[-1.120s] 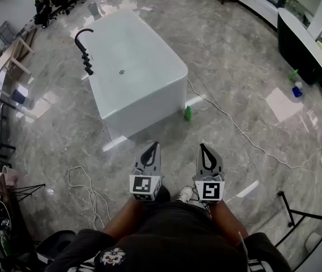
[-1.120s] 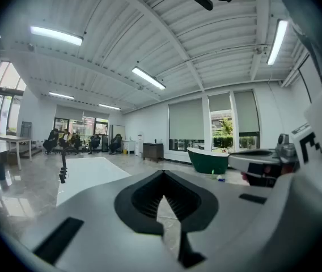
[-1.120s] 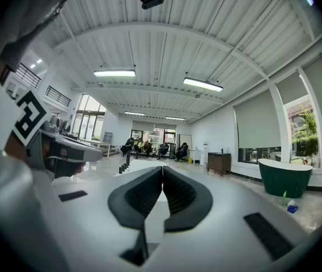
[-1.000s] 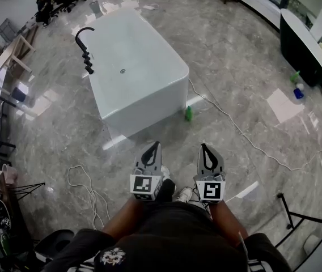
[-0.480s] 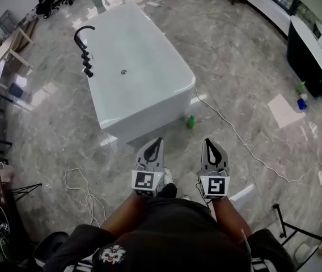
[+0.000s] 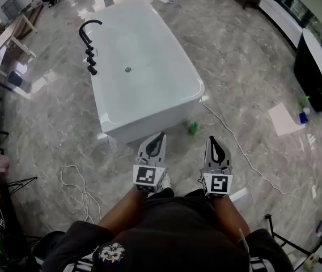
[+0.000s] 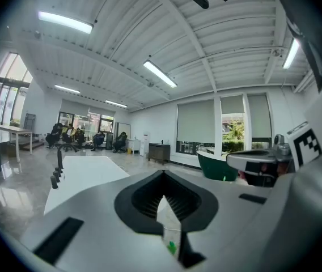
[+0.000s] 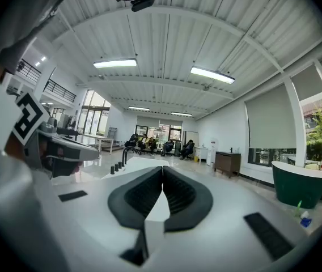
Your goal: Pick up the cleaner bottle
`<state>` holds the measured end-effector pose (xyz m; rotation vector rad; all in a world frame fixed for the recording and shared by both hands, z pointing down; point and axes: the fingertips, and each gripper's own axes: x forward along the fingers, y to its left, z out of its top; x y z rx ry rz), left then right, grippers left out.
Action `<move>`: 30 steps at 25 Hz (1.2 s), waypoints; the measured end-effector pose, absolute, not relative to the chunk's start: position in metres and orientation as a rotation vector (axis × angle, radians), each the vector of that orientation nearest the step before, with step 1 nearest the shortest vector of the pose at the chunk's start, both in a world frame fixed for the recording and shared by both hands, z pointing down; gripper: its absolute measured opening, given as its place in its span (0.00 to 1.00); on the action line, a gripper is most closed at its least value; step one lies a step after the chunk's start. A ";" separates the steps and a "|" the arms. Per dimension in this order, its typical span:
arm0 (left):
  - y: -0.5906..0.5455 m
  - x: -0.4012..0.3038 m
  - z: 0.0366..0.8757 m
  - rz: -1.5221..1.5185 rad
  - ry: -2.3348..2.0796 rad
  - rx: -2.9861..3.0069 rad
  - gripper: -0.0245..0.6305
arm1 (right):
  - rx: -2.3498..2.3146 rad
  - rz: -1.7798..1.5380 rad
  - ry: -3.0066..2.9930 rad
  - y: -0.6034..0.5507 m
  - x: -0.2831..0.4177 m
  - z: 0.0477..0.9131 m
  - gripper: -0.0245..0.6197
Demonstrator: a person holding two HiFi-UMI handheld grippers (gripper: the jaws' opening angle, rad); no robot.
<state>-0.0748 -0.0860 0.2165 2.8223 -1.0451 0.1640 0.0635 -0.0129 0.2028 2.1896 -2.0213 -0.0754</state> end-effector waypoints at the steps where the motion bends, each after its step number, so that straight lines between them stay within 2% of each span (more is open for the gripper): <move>1: -0.091 -0.075 0.216 0.156 -1.061 2.819 0.05 | 2.183 -0.078 -2.025 -0.020 0.066 0.203 0.06; 10: -0.112 -0.050 0.220 0.160 -1.213 2.763 0.05 | 2.084 -0.074 -2.143 -0.057 0.094 0.213 0.06; 21: -0.105 0.013 0.251 0.179 -1.477 2.563 0.05 | 1.906 -0.061 -2.348 -0.089 0.165 0.226 0.06; 30: -0.113 0.016 0.290 0.183 -1.577 2.490 0.05 | 1.835 -0.001 -2.390 -0.104 0.175 0.270 0.06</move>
